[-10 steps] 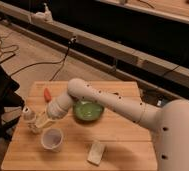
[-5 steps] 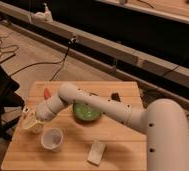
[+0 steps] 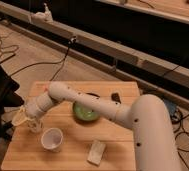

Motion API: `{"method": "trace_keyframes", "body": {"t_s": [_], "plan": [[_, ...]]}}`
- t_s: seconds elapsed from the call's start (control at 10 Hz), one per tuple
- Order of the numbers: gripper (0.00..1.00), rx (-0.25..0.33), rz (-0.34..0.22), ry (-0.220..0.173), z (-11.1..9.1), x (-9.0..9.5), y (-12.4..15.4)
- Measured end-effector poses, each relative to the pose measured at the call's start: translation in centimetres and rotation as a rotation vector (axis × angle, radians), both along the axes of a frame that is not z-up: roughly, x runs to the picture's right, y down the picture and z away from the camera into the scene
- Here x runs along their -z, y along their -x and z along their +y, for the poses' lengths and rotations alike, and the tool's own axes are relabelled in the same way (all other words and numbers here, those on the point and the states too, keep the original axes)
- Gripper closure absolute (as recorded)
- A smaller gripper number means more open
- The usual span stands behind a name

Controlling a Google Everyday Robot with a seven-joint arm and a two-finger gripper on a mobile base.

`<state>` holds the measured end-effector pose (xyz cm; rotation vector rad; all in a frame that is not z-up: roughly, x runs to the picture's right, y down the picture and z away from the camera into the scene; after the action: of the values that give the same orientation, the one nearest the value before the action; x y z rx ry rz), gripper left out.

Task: Knock the bottle over

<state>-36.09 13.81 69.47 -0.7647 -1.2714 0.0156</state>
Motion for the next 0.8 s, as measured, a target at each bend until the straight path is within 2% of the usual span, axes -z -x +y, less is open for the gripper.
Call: {"method": "trace_keyframes", "body": {"t_s": [0.2,0.5,0.6,0.8], "plan": [[1.00,-0.060,0.051,-0.032,-2.7,-1.7,-0.2],[1.00,-0.141,0.185,-0.077,-6.2,-5.4,-2.7],[1.00,-0.169,0.249,-0.081,-7.2,-7.0,-4.2],[1.00,-0.194,0.348,-0.087,-8.3,-8.7,-7.5]]}}
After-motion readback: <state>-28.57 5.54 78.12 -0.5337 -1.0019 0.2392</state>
